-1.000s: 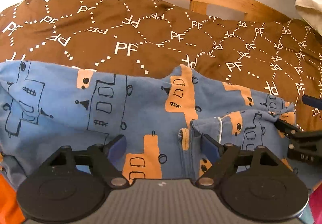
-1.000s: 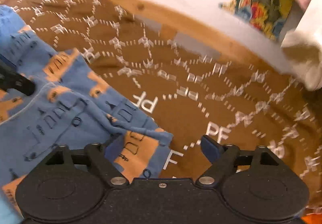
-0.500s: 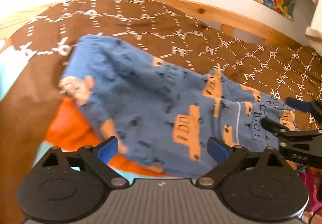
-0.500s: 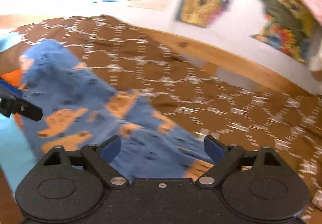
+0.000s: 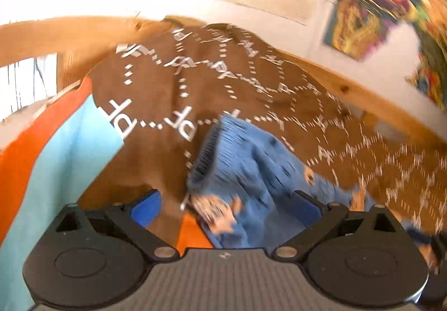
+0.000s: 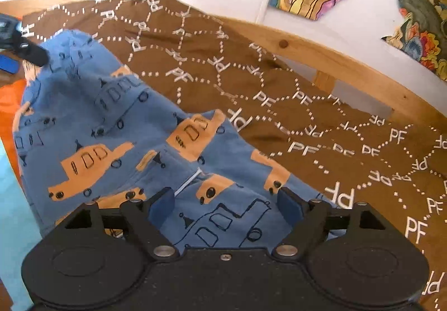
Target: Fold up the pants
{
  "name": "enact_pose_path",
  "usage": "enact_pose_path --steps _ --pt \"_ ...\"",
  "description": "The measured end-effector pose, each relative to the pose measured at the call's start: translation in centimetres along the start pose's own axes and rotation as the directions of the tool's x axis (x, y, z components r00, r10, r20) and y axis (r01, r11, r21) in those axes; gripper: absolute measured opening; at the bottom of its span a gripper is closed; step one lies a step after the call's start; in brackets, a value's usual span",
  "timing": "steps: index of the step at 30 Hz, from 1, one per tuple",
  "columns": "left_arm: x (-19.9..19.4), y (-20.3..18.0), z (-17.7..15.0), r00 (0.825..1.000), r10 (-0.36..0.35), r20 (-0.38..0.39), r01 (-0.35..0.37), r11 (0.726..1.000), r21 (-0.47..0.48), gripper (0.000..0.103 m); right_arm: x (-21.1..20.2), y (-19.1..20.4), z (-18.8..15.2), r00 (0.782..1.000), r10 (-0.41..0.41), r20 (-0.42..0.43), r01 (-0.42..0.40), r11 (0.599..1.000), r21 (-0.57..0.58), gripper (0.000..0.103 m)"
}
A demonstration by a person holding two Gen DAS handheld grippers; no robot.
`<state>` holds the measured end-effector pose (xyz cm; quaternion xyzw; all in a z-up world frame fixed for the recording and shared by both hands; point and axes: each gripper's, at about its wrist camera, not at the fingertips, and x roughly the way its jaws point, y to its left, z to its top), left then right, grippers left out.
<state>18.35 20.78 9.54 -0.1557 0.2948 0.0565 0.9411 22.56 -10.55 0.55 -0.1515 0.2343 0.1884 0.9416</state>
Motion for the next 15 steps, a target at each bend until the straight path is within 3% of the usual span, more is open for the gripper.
enact_pose_path --steps 2,5,10,15 --pt "0.6 0.7 0.7 1.000 -0.031 0.006 0.031 0.999 -0.030 0.103 -0.4 -0.1 0.2 1.000 0.001 0.016 -0.001 1.000 0.013 0.092" --pt "1.3 0.6 1.0 0.999 -0.033 0.000 0.033 0.999 -0.005 0.103 -1.0 0.2 0.3 1.000 0.011 0.027 -0.011 1.000 0.012 0.097" --pt "1.3 -0.1 0.5 1.000 -0.019 0.010 0.018 0.998 0.054 0.103 -0.6 1.2 0.0 0.999 0.033 -0.002 -0.033 0.999 -0.010 0.097" --pt "0.9 0.2 0.5 1.000 -0.028 0.013 0.027 0.999 0.043 0.103 -0.6 1.4 0.0 0.999 0.033 -0.002 -0.033 0.999 -0.013 0.099"
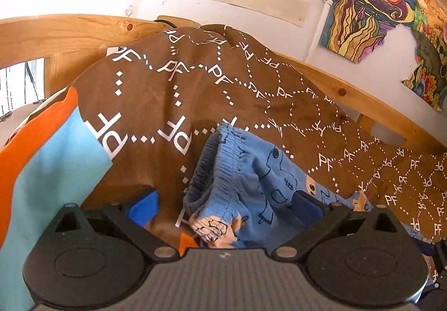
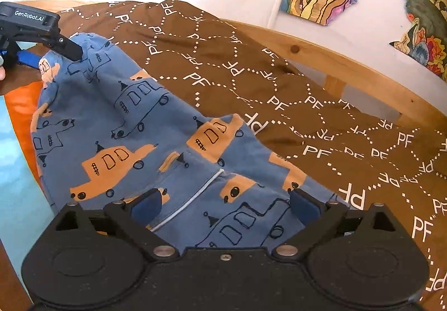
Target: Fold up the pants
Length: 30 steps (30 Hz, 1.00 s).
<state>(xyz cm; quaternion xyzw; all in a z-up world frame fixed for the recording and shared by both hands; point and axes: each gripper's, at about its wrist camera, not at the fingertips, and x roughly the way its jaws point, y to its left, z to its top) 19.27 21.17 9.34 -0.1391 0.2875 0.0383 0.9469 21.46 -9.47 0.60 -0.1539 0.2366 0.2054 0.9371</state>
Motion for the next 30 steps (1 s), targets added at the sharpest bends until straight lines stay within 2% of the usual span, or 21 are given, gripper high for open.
enact_pose_path --steps 9,15,17,19,24,27,28,30 --pt "0.0 0.0 0.1 1.000 0.001 -0.010 -0.001 1.000 -0.001 0.100 0.2 0.0 -0.2 1.000 -0.008 -0.013 0.008 1.000 0.001 0.102" --pt "-0.7 0.8 0.1 0.999 0.049 0.008 -0.048 0.995 -0.093 0.077 -0.2 0.0 0.1 1.000 -0.009 0.012 0.009 1.000 -0.002 0.102" --pt "-0.9 1.1 0.2 0.999 0.051 0.006 -0.050 0.992 -0.118 0.067 -0.4 0.0 0.3 0.999 -0.016 0.030 0.016 1.000 -0.007 0.102" --pt "-0.8 1.6 0.2 0.999 0.037 -0.007 -0.038 0.989 -0.141 0.063 -0.6 0.1 0.5 0.998 -0.032 0.061 0.032 0.999 -0.010 0.102" --pt "-0.2 1.9 0.7 0.999 0.008 -0.042 -0.014 0.989 -0.145 0.064 0.1 0.4 1.3 0.990 -0.082 0.114 0.086 0.996 -0.029 0.102" --pt "0.5 1.6 1.2 0.998 -0.002 -0.070 -0.007 0.990 -0.137 0.072 2.5 0.8 0.9 0.996 -0.088 0.027 0.090 0.995 -0.047 0.102" --pt "0.7 1.5 1.3 0.997 -0.008 -0.075 -0.002 0.991 -0.135 0.077 2.9 0.8 0.7 0.997 -0.079 0.021 0.080 0.996 -0.042 0.102" --pt "0.9 0.9 1.4 0.996 0.002 -0.085 -0.012 0.993 -0.117 0.078 2.7 0.7 0.7 0.996 -0.077 0.033 0.078 0.996 -0.037 0.102"
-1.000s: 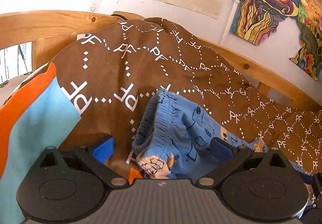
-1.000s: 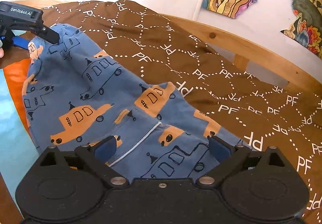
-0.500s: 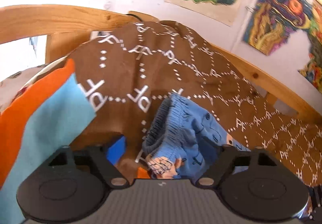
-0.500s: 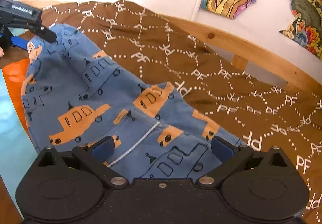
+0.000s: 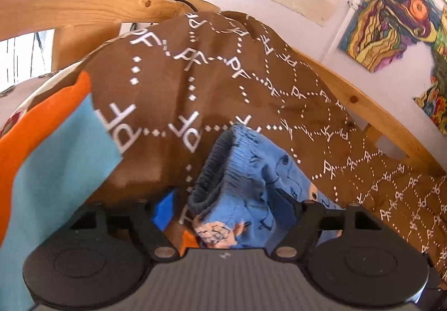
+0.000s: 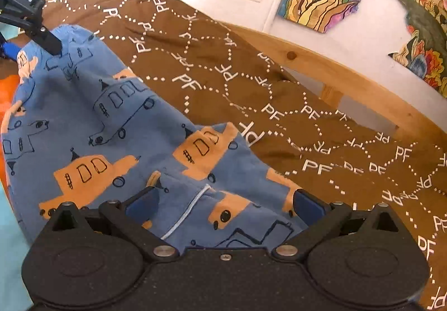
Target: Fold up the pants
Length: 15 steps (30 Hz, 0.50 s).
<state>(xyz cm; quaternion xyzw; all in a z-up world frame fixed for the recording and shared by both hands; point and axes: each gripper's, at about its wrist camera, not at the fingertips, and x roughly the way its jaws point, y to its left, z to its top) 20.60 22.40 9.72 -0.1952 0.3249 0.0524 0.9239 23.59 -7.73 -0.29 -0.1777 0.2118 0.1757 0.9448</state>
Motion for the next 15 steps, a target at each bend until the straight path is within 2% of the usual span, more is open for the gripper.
enact_pose_path --steps 1,4,7,10,15 --pt "0.1 -0.3 0.0 1.000 0.009 -0.002 -0.009 1.000 0.008 0.077 -0.2 -0.1 0.1 1.000 0.000 0.006 0.000 1.000 0.000 0.102" --pt "0.4 -0.9 -0.3 0.999 0.046 -0.007 -0.046 0.999 -0.003 0.048 -1.0 -0.4 0.2 0.999 -0.011 0.033 0.011 1.000 0.014 0.102" --pt "0.4 -0.9 -0.7 0.997 0.075 -0.001 -0.075 0.997 -0.033 0.028 -1.9 -0.8 0.4 0.999 -0.017 0.043 0.016 1.000 0.027 0.102" --pt "-0.1 -1.3 -1.1 0.996 0.093 0.019 -0.092 0.994 -0.057 0.024 -2.7 -1.2 0.7 0.999 -0.026 0.043 0.024 0.999 0.033 0.102" --pt "-1.8 -4.2 -1.4 0.989 0.127 0.081 -0.131 0.990 0.050 0.021 -3.6 -1.6 1.0 0.999 -0.037 0.034 0.036 0.999 0.013 0.102"
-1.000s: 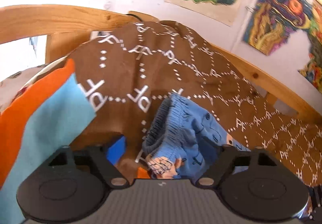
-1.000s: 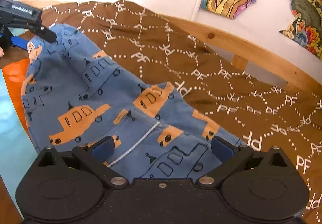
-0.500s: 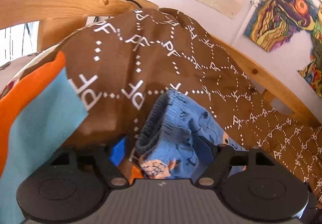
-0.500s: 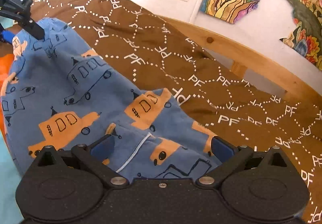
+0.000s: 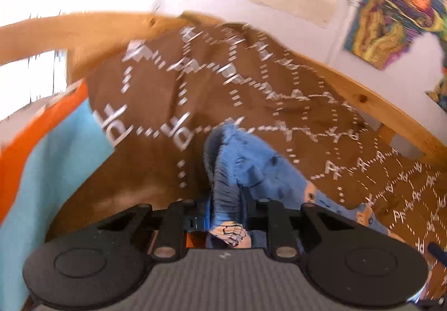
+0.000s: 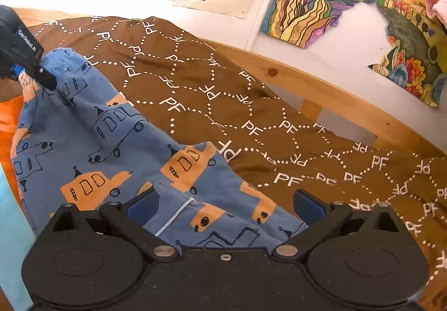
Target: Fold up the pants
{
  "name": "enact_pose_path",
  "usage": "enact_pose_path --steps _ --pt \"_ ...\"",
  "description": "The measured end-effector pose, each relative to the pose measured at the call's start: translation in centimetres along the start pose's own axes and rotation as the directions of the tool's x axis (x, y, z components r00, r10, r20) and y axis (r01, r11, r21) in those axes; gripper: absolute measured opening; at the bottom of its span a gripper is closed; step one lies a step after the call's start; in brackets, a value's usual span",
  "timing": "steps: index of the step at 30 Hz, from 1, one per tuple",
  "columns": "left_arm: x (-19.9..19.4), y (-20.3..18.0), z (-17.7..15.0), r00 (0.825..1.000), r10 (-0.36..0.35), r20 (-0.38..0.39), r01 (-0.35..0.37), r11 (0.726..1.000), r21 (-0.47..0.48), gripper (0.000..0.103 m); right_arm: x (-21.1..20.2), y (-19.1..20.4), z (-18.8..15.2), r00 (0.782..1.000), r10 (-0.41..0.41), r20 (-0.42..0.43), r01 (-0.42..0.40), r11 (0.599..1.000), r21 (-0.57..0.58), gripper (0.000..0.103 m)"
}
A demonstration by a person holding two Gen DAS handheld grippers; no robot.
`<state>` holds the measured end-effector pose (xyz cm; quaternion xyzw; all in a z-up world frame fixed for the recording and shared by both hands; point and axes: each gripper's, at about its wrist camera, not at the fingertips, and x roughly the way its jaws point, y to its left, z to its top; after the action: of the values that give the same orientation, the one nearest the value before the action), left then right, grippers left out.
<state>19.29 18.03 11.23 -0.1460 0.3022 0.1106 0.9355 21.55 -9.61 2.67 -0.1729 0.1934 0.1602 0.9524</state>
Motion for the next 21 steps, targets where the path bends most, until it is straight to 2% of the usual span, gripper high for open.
enact_pose_path --steps 4,8,14,17,21 --pt "-2.4 -3.1 0.3 0.998 -0.042 0.041 0.037 0.993 0.113 0.021 -1.0 -0.9 0.8 1.000 0.006 0.000 -0.006 1.000 -0.031 0.102" --pt "-5.0 -6.8 0.3 0.990 -0.129 0.065 0.109 0.963 0.248 0.021 -2.2 -3.1 1.7 1.000 0.026 -0.012 -0.026 0.999 -0.028 0.102" --pt "-7.5 -12.8 -1.2 0.958 -0.285 0.033 0.250 0.885 0.394 0.021 -5.8 -7.5 1.8 0.998 0.038 -0.048 -0.039 0.999 -0.003 0.102" --pt "-7.9 -15.9 -2.7 0.934 -0.357 -0.002 0.319 0.832 0.453 0.021 -7.7 -9.8 1.1 0.997 -0.013 -0.071 0.017 0.999 0.046 0.102" --pt "-7.4 -20.3 -5.4 0.916 -0.393 -0.084 0.380 0.779 0.499 0.021 -9.5 -13.0 -0.6 0.987 -0.102 -0.123 0.124 0.974 0.192 0.102"
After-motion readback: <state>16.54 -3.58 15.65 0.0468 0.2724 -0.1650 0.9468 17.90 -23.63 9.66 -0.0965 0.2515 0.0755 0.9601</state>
